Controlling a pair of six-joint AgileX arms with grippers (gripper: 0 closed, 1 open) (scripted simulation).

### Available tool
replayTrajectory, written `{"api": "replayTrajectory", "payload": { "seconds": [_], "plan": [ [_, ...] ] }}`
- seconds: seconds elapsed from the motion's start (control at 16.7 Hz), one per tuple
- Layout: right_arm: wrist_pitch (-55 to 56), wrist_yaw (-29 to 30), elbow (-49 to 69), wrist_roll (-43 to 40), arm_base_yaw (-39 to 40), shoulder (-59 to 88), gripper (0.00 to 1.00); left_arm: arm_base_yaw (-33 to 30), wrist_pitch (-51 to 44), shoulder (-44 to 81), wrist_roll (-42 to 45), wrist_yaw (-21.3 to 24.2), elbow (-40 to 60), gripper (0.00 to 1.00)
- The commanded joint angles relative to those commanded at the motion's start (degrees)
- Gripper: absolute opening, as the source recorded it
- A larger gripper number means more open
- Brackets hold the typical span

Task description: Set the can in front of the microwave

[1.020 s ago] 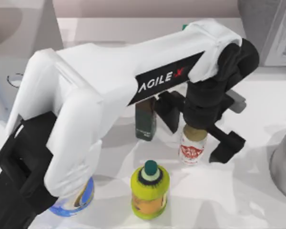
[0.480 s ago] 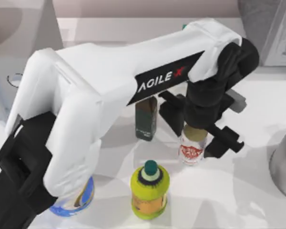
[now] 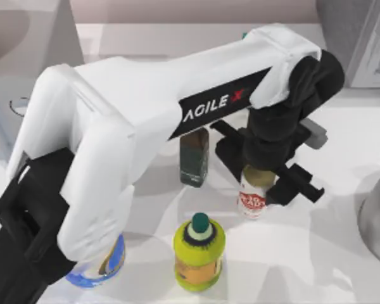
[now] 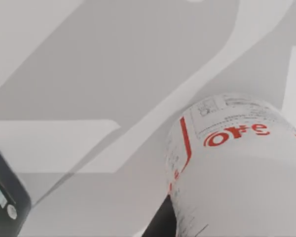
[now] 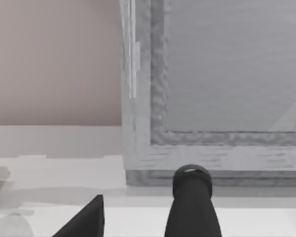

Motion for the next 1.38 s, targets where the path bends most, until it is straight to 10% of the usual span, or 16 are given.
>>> {"api": "replayTrajectory", "payload": {
  "seconds": [1.38],
  "plan": [
    [0.0, 0.0, 0.0, 0.0, 0.0, 0.0, 1.00, -0.4, -9.4, 0.5, 0.1, 0.0, 9.9, 0.00]
  ]
}}
